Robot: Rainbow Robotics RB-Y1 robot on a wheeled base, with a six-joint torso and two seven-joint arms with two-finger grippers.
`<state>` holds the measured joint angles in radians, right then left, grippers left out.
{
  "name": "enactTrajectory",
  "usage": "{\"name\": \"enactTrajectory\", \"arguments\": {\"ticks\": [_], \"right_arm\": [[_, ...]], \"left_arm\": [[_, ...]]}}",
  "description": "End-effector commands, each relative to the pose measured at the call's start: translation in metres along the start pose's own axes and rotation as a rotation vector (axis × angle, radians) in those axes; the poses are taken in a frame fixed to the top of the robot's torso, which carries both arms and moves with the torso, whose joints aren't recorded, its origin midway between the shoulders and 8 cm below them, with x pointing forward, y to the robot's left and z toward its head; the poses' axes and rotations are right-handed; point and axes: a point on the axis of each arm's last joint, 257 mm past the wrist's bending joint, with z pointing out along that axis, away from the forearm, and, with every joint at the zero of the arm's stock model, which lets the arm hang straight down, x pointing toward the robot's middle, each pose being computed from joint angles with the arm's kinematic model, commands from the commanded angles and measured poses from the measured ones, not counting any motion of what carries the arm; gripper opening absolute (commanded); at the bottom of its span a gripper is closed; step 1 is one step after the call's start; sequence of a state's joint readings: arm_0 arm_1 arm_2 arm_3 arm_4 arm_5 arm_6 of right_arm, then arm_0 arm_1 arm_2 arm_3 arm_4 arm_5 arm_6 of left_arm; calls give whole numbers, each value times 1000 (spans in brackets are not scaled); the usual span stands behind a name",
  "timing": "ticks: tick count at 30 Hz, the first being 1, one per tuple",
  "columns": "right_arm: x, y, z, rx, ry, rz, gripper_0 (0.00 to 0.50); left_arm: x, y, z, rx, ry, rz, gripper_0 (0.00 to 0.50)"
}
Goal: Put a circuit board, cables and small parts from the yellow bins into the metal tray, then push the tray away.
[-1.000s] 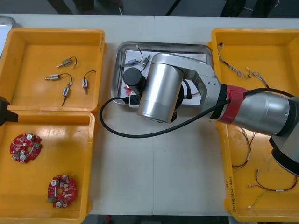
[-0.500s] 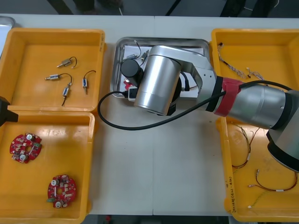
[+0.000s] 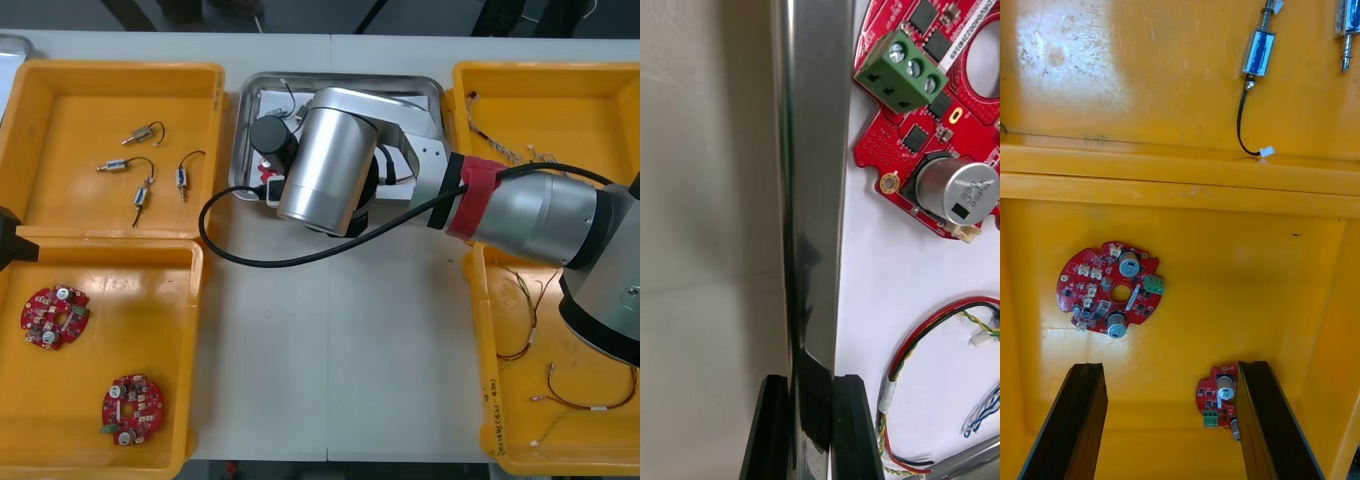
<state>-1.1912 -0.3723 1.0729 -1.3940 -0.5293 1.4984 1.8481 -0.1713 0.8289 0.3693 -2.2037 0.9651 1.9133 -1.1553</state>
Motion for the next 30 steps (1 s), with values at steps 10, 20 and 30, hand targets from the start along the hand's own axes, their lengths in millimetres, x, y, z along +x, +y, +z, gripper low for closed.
{"name": "enactTrajectory", "arguments": {"ticks": [10,20,30], "right_arm": [[-24,-54,-21,92,-56,-41,0],[-23,-77,-21,127,-56,-40,0],[-21,-98,-17,181,-61,-45,0]], "left_arm": [[3,5,-7,-35,0,-15,500],[3,5,-7,-35,0,-15,500],[3,5,-7,-35,0,-15,500]]}}
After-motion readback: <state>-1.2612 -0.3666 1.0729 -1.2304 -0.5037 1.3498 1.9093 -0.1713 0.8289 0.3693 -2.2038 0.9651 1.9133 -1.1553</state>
